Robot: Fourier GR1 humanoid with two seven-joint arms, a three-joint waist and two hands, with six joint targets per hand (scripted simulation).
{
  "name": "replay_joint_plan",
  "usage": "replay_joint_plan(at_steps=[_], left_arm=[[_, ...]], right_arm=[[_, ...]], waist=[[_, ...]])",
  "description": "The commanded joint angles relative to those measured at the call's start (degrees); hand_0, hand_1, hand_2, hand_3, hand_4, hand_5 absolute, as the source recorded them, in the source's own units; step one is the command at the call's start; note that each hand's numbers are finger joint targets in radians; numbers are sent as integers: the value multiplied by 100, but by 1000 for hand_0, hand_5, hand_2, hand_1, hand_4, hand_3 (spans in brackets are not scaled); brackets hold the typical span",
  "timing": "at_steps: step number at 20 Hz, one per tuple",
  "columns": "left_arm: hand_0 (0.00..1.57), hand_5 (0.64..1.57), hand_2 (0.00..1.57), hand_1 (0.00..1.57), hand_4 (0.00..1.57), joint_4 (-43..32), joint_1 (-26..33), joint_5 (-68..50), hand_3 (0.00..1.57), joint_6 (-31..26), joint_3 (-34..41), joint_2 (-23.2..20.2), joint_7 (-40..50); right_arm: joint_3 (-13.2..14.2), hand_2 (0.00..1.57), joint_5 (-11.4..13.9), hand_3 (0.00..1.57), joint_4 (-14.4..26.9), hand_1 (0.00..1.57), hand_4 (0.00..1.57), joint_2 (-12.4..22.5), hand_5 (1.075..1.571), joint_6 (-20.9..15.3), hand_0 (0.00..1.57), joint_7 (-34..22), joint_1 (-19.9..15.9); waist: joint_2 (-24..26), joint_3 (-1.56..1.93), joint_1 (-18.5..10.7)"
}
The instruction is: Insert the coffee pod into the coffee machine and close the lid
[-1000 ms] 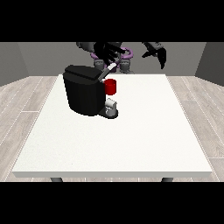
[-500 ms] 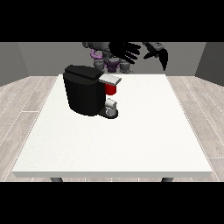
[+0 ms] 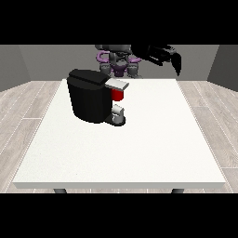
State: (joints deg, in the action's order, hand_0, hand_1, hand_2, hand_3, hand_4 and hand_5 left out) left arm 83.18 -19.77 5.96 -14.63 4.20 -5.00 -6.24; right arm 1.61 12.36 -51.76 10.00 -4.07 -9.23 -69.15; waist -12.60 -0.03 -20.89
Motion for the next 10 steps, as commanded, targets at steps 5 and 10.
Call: replay_joint_plan(at_steps=[5,10], left_arm=[[0,1571,0,0,365,113,-182,-43,0,41,-47,73,-43],[0,1571,0,0,362,161,-4,-243,0,-184,38,-39,-190]], right_arm=[[212,0,27,0,452,0,0,106,1571,41,0,75,-750],[293,0,0,0,648,0,0,-29,1571,-86,0,363,-565]], waist=[[-334,1,-216],[-466,1,-331]])
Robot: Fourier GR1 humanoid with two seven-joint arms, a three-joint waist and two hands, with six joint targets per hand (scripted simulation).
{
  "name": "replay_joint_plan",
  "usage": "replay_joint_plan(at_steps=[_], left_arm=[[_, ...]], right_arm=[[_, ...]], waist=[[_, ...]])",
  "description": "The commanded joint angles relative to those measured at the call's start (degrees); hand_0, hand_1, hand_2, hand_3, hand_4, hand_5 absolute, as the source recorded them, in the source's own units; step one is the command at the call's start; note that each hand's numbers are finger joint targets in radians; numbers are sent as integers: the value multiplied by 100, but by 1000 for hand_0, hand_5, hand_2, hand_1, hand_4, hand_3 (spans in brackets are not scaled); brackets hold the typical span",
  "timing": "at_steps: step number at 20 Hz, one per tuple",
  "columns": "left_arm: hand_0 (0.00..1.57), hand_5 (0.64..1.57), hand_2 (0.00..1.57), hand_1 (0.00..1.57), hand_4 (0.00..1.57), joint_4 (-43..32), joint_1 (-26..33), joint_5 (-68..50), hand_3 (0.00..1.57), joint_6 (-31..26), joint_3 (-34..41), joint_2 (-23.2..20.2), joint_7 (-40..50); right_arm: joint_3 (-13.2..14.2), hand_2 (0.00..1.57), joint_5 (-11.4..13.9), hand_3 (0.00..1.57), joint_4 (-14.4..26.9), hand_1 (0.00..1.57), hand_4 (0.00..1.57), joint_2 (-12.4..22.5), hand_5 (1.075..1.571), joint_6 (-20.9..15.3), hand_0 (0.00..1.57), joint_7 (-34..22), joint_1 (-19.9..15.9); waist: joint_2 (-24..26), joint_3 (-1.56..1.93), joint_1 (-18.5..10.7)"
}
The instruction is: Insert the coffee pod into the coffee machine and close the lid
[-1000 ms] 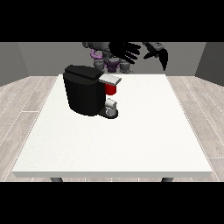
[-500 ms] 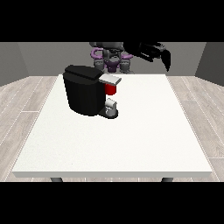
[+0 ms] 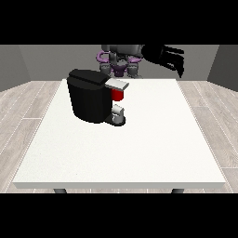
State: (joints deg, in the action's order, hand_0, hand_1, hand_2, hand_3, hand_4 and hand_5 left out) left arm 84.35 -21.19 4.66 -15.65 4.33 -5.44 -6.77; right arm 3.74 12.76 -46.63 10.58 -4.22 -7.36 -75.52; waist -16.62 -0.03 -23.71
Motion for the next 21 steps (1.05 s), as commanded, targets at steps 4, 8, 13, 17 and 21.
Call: replay_joint_plan(at_steps=[4,8,13,17,21], left_arm=[[0,1571,0,0,215,-158,-32,-134,0,-210,200,-241,-480],[0,1571,0,0,328,197,-262,-211,0,-189,25,-125,229],[0,1571,0,0,349,-285,-198,-550,0,-383,470,-375,70],[0,1571,0,0,329,-429,352,-411,0,-392,476,-400,-352],[0,1571,0,0,266,-786,530,-309,0,-312,432,-311,-414]], right_arm=[[161,0,-72,0,211,0,53,-30,1571,-5,0,90,-369],[285,0,-82,0,488,0,0,32,1571,-68,0,490,-324],[101,0,-222,0,213,0,0,-578,1571,38,0,628,-213],[-166,0,-165,0,31,0,219,-914,1571,138,0,1283,455],[-719,0,-779,0,-268,0,259,-1046,1571,74,0,1429,1285]], waist=[[-336,-2,-91],[-410,2,-212],[27,-1,182],[242,0,545],[862,1,761]])
